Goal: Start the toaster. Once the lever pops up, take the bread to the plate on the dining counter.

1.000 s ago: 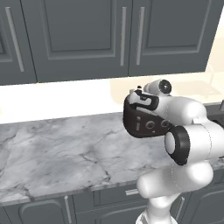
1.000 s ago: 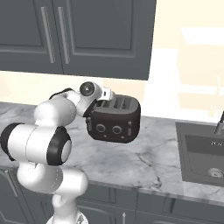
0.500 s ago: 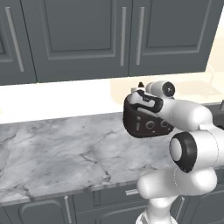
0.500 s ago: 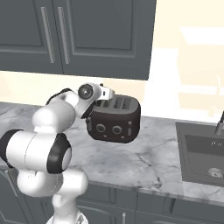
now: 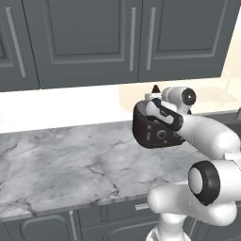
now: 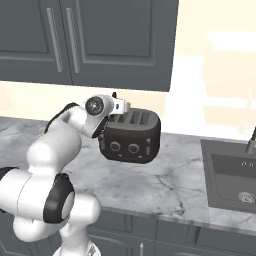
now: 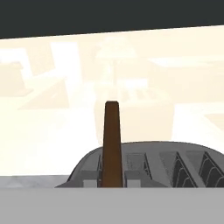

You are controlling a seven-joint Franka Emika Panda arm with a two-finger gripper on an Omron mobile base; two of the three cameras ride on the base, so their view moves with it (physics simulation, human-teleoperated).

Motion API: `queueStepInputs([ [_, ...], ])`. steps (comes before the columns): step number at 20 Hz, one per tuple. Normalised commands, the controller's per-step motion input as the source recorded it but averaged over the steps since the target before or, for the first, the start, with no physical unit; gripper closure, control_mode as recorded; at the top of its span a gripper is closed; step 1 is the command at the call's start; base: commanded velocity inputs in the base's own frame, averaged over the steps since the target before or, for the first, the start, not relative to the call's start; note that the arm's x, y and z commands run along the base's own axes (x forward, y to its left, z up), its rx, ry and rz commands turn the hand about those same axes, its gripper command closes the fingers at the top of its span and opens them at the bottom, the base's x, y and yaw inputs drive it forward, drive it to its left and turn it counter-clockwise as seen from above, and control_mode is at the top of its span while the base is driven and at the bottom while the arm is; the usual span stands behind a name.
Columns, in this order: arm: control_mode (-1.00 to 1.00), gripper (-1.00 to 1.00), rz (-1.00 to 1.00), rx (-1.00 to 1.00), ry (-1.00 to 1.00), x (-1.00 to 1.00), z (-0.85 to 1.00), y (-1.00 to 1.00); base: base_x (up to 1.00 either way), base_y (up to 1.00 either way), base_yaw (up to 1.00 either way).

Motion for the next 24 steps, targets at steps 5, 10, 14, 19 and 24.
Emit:
queueStepInputs([
  [5, -1.0, 1.0, -0.01, 0.0, 0.0, -0.67, 0.32, 0.0, 0.0, 0.0, 0.0],
  [10, -1.0, 1.0, -0.03, 0.0, 0.05, -0.97, 0.22, -0.03, 0.0, 0.0, 0.0],
  [14, -1.0, 1.0, -0.05, 0.0, 0.09, -1.0, 0.27, -0.03, 0.0, 0.0, 0.0],
  [19, -1.0, 1.0, -0.06, 0.0, 0.13, -1.0, 0.25, -0.02, 0.0, 0.0, 0.0],
  [24, -1.0, 1.0, -0.02, 0.0, 0.18, -0.79, 0.14, -0.02, 0.0, 0.0, 0.0],
])
